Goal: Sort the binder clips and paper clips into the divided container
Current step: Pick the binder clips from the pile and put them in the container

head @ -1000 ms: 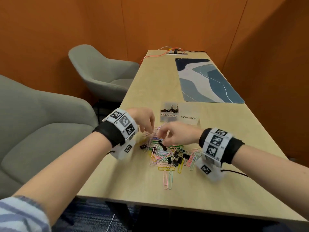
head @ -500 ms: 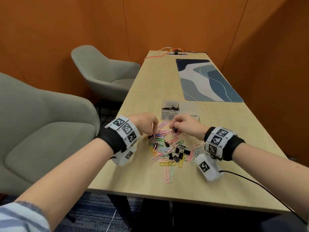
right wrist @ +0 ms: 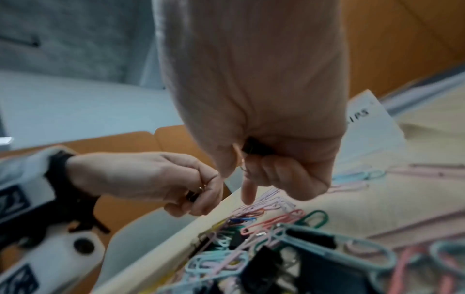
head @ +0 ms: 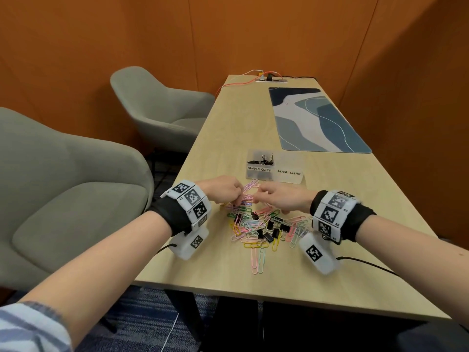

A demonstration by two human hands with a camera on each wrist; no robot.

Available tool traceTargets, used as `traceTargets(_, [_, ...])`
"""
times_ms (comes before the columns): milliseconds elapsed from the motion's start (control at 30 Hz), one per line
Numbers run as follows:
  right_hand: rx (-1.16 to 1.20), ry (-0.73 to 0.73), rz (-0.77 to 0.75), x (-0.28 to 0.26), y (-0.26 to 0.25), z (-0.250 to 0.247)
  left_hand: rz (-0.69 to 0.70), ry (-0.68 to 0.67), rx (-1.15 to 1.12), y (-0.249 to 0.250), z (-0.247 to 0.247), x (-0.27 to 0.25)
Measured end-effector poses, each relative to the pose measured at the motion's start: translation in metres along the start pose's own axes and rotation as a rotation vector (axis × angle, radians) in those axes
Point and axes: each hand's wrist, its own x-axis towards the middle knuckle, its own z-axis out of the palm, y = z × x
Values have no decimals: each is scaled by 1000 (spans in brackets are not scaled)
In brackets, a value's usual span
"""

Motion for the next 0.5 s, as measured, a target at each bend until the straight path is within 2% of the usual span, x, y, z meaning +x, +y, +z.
traceTargets(100, [-340, 4, -133, -4, 1, 1, -20, 28, -23, -4, 3, -2])
traceTargets(167, [-437, 23, -151, -2, 5, 5, -38, 33, -33, -4, 4, -2])
traceTargets(300, [-410, 76, -151, 3, 9, 6, -70, 17, 56, -4, 8, -4])
traceTargets(500, [-325, 136, -58, 6, 17, -4, -77, -60, 250, -3, 15, 1])
